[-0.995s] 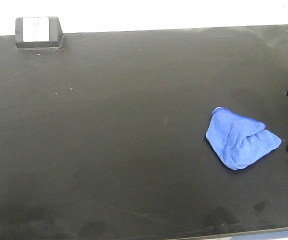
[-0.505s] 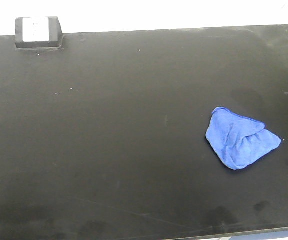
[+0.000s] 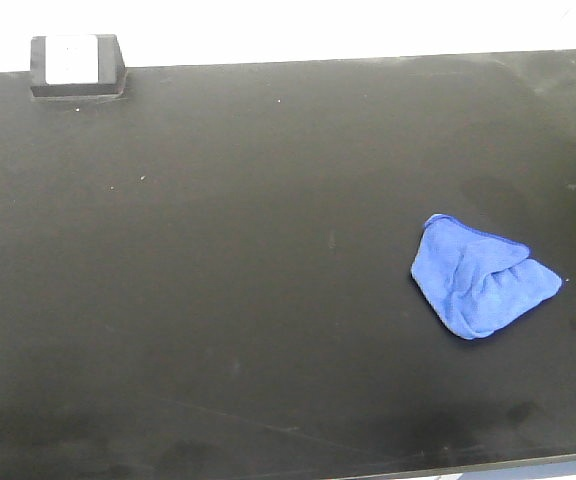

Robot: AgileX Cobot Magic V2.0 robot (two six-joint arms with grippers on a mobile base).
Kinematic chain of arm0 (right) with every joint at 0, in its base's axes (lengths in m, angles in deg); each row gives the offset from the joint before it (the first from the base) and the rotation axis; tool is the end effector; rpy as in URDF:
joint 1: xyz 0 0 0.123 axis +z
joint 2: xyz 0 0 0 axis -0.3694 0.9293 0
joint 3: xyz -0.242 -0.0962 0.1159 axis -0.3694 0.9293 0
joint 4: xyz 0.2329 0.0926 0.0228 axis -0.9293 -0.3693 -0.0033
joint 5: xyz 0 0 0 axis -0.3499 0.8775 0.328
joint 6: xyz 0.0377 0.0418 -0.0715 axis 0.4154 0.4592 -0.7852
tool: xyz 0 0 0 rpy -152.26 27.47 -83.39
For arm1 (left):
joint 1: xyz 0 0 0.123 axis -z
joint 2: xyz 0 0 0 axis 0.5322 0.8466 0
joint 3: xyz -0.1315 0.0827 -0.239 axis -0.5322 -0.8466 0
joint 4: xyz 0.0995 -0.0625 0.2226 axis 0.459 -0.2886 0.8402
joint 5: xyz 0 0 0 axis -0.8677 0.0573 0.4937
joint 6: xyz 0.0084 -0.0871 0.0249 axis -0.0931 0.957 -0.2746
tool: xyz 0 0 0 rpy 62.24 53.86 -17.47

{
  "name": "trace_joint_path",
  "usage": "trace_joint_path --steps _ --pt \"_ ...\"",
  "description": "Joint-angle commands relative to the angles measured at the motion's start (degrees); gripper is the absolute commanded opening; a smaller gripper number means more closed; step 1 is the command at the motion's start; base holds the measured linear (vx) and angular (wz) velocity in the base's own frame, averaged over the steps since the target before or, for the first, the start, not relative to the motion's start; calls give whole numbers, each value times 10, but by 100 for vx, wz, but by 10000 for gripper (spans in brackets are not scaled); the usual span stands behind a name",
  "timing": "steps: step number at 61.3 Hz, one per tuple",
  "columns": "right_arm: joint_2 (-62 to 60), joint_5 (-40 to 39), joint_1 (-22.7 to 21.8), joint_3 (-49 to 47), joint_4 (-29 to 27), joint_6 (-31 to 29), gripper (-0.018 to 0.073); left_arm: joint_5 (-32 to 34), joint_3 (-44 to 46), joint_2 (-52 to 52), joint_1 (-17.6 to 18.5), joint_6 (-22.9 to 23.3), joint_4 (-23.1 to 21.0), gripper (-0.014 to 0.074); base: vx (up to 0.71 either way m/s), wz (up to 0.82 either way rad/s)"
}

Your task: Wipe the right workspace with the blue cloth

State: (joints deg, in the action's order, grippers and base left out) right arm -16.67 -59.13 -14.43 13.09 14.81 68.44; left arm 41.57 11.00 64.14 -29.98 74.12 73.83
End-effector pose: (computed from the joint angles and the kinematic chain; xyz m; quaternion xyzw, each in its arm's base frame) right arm 0.0560 0.0069 0.2079 -0.0469 0.6645 0.0391 0.7448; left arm 0.0551 0.0014 0.1807 -0.0133 0.7710 -0.0109 0.6367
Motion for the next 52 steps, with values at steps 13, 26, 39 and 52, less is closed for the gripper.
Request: trace_joint_path --steps 13,26,39,52 --pt "-7 -48 -3 11 -2 3 -8 45 -17 -8 3 5 1 -6 0 0" --pt "-7 -48 -3 11 -2 3 -8 45 -17 -8 3 5 1 -6 0 0" --pt "-7 -47 -3 11 -2 3 -8 45 -17 -8 3 5 1 -6 0 0" --pt "-7 -47 -3 11 -2 2 -8 45 -17 -8 3 5 1 -6 0 0"
